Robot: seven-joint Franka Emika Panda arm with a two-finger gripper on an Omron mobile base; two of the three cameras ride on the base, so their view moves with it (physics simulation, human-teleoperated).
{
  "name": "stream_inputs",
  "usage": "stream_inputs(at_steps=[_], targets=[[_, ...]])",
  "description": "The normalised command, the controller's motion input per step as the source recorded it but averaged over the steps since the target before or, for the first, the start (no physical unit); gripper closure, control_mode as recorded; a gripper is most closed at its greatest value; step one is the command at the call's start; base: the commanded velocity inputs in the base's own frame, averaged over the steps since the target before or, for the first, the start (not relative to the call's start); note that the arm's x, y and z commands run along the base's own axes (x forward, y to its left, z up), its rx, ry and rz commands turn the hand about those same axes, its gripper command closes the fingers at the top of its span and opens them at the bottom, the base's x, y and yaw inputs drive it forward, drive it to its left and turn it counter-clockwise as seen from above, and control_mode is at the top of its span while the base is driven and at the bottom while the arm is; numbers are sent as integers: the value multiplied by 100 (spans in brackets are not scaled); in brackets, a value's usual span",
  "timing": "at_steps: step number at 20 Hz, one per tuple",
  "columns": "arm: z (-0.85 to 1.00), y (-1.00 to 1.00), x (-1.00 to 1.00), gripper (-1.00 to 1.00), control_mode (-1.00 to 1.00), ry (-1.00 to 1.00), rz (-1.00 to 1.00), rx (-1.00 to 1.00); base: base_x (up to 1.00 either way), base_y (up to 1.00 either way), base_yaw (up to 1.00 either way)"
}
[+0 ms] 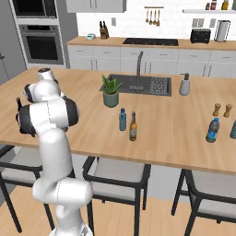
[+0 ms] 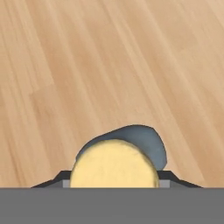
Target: Move the plastic bottles in the middle to the plastics group, and the glass bottles in the middle to the glass group.
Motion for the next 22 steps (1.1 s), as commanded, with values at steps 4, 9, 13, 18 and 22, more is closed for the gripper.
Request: stream_inputs(at_steps=[4,9,13,18,22], targets=[[-39,-5,-21,-100,-100,0,0,0,0,0,0],[-5,-4,-9,-100,-100,0,0,0,0,0,0],[10,-1,-10,-100,-100,0,0,0,0,0,0],[29,-5,-11,-100,-100,-1,0,1,0,0,0],[41,-35,-28,-100,-100,0,0,8,0,0,0]])
